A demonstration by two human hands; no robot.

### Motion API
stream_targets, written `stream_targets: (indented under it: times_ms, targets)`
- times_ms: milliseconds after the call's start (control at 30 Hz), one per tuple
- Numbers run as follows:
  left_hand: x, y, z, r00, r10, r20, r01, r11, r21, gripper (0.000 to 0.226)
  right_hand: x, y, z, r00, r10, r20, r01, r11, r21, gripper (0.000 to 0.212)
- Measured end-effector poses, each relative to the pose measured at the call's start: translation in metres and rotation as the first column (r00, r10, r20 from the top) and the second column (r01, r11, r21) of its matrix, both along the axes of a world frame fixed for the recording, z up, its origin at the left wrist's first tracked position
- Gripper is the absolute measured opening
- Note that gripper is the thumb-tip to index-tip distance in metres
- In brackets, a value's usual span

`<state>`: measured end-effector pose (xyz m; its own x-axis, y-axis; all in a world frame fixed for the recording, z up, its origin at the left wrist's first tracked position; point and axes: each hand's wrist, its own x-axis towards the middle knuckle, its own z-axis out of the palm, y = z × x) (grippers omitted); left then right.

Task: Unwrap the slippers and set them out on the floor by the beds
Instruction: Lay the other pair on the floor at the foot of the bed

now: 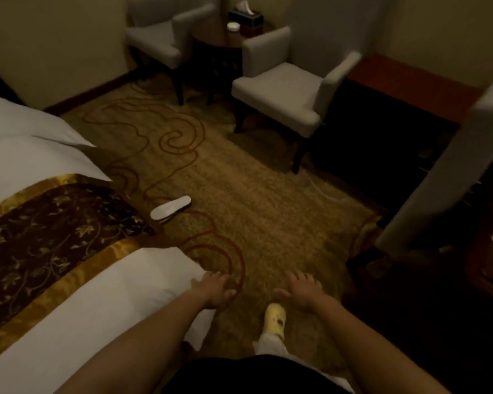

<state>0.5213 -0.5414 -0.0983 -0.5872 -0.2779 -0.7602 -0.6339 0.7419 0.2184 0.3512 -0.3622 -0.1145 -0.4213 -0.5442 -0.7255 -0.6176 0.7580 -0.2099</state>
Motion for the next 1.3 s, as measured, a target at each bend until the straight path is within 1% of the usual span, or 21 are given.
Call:
stream_targets:
  times_ms: [200,367,533,633,733,833,900,967,1033,1133,1200,1300]
  targets:
    - [-0.087,-0.049,0.022,0.982,0.174,-0.067,-0.176,0.984,-0.027,0.064,-0.117,-0.081,0.013,0.990,0.120,-0.069,-0.120,0.993,0.012,0.076]
    - [-0.118,-0.103,0.016,0.950,0.311,-0.021,-0.311,0.951,0.000,0.066,-0.157,-0.140,0.010,0.978,0.207,-0.026,-0.206,0.978,0.016,0.078]
    - [-0.148,-0.172,0.003,0.904,0.428,-0.017,-0.428,0.904,-0.004,0.065,-0.201,-0.225,0.007,0.953,0.303,0.008,-0.303,0.953,0.007,0.079]
    - [-0.166,-0.224,-0.012,0.872,0.490,0.013,-0.490,0.872,0.009,0.066,-0.225,-0.293,0.008,0.930,0.367,-0.014,-0.367,0.930,-0.008,0.077]
    - [-0.188,-0.285,-0.023,0.836,0.548,0.021,-0.549,0.835,0.042,0.067,-0.250,-0.375,0.009,0.887,0.461,-0.036,-0.461,0.887,-0.005,0.077]
    - [-0.205,-0.348,-0.021,0.796,0.605,0.033,-0.605,0.793,0.068,0.066,-0.271,-0.459,0.015,0.848,0.530,-0.020,-0.529,0.848,0.020,0.076]
    - [-0.211,-0.384,-0.013,0.781,0.625,0.011,-0.624,0.778,0.072,0.064,-0.278,-0.511,0.019,0.830,0.558,-0.015,-0.558,0.830,0.025,0.076]
    - [-0.214,-0.421,-0.008,0.771,0.636,-0.033,-0.633,0.772,0.058,0.063,-0.281,-0.562,0.025,0.817,0.576,-0.034,-0.577,0.817,-0.009,0.075]
    - [-0.215,-0.452,-0.001,0.728,0.685,-0.033,-0.684,0.728,0.046,0.063,-0.281,-0.605,0.028,0.792,0.609,-0.046,-0.610,0.792,-0.025,0.076]
    - [-0.214,-0.489,0.004,0.663,0.748,-0.014,-0.747,0.663,0.042,0.063,-0.281,-0.661,0.031,0.723,0.690,-0.040,-0.691,0.723,-0.025,0.077]
    - [-0.210,-0.508,0.004,0.597,0.802,-0.019,-0.800,0.597,0.057,0.064,-0.281,-0.700,0.030,0.677,0.735,-0.049,-0.736,0.676,-0.030,0.076]
    - [-0.200,-0.530,-0.004,0.472,0.882,0.012,-0.880,0.470,0.066,0.064,-0.274,-0.761,0.026,0.553,0.831,-0.060,-0.833,0.553,-0.015,0.075]
